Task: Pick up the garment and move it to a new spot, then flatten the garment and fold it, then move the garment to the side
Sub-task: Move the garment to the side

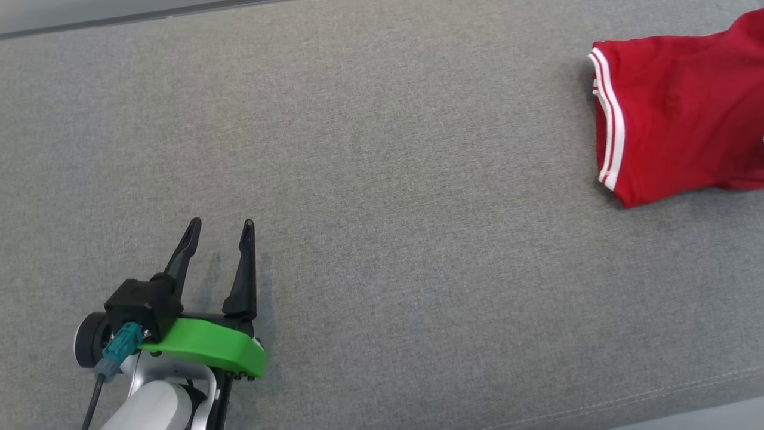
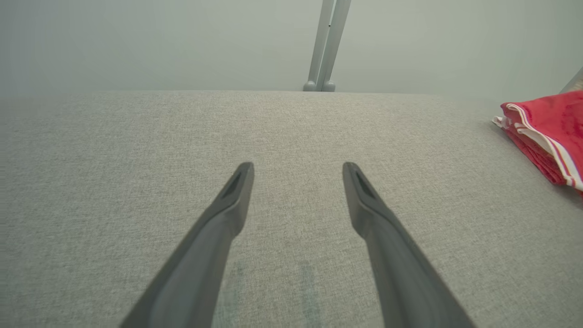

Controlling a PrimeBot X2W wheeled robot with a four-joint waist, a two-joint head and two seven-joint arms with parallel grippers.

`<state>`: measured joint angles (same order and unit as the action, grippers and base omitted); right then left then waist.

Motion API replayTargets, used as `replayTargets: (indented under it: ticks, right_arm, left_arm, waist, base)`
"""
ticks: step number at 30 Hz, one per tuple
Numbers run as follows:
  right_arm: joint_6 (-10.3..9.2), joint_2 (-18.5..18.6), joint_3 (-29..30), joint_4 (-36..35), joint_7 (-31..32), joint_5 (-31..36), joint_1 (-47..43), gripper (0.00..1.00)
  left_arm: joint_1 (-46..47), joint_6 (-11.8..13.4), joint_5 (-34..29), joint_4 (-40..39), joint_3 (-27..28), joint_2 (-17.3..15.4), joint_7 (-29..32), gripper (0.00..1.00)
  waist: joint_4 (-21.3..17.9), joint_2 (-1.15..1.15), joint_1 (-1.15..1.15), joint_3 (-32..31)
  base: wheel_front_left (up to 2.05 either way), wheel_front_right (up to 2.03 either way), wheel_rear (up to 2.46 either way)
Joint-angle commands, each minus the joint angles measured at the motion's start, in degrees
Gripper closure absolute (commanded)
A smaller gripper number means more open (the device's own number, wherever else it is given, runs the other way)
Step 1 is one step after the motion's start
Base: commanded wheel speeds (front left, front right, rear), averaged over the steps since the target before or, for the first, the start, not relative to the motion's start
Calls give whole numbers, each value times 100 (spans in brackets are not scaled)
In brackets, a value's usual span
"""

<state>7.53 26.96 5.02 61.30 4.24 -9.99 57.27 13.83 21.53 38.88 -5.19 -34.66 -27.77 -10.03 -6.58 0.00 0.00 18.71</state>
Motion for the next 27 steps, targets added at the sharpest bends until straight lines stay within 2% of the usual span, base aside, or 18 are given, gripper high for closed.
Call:
replayTargets:
  ticks: [1,4,5,6,18,23,27]
  right_arm:
    - [-9,69,92,71,-126,123,126,100]
    - [-9,71,290,281,-291,438,225,100]
    - [-9,98,346,321,-380,578,264,77]
    - [-9,115,376,338,-484,729,289,2]
    - [-9,62,1307,564,-843,1933,190,0]
    - [-9,-158,1605,459,-983,2218,238,0]
    - [-9,-401,1542,421,-1162,2366,365,0]
  left_arm:
    - [142,25,-56,-25,3,-46,22,0]
    - [189,33,-99,-68,-17,-65,57,0]
    - [208,36,-108,-76,-22,-69,70,0]
    - [230,42,-116,-83,-30,-72,77,0]
    - [277,72,-150,-59,-62,-92,107,0]
    - [242,89,-143,-50,-55,-125,102,0]
    - [220,23,-83,-43,-52,-82,15,0]
  waist:
    - [171,0,0,187]
    - [251,0,0,291]
    - [272,0,0,319]
    - [291,0,0,346]
    - [284,0,0,392]
    - [152,0,0,283]
    - [39,0,0,86]
  base:
    - [0,0,0]
    - [0,0,0]
    - [0,0,0]
    - [0,0,0]
    - [0,0,0]
    - [0,0,0]
    - [0,0,0]
